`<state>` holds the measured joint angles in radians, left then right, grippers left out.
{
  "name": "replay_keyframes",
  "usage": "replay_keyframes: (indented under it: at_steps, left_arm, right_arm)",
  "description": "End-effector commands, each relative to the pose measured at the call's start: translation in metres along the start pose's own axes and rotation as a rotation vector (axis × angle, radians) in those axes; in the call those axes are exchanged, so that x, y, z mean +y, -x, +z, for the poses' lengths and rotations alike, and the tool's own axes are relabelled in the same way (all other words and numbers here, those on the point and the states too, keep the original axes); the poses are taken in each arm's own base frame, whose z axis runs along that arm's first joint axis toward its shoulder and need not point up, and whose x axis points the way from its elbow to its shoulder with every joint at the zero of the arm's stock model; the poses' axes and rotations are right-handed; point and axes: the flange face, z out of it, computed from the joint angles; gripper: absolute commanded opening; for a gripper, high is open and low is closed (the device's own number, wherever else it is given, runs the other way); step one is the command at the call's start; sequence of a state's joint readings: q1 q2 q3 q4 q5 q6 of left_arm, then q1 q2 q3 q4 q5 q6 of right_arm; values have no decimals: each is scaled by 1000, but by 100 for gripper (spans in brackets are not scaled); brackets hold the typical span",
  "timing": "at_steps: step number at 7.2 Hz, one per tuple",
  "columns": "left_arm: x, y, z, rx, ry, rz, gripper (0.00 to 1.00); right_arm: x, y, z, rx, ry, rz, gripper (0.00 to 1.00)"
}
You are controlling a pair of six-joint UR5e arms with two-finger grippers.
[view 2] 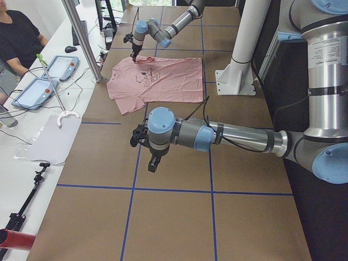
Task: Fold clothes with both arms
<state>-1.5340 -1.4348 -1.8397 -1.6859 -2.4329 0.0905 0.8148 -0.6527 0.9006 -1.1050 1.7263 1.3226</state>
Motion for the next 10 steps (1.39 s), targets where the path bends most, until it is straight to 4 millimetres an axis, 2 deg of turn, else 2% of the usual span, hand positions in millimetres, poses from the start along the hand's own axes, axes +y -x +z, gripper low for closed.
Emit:
replay_keyframes:
  at_steps: [1,2,3,4,5,6,7,8,9,10]
  left_arm:
    - [0,0,0,0,0,-1,100]
    - [-2,-2,-2,3,-6,6,100]
    - [-4,-9,-1,70,-10,4,100]
    - [-6,-9,4,90,-1,1,100]
    - [-33,-25,0,95,-16,17,100]
    - [-68,-58,6,111,-19,2,100]
    - [-94,-97,24,136,-14,26,100]
    - [-137,-130,44,161,-13,-1,100]
    - [-188,-181,87,195,47,-60,100]
    - [-227,-219,107,139,41,-153,100]
  right_arm:
    - [-1,1,0,5,-16,-3,68]
    - [-1,4,-3,-4,-19,-6,100]
    - [-1,10,-10,-19,-22,-11,100]
    - [-6,16,-27,-52,-29,-17,100]
    - [-14,15,-50,-100,-32,-17,100]
    - [-20,-2,-73,-156,3,-10,100]
    - [-17,-33,-84,-196,53,-14,100]
    - [-24,-70,-97,-224,90,-3,100]
    - [-36,-111,-111,-246,123,14,100]
    - [-54,-153,-126,-268,156,14,100]
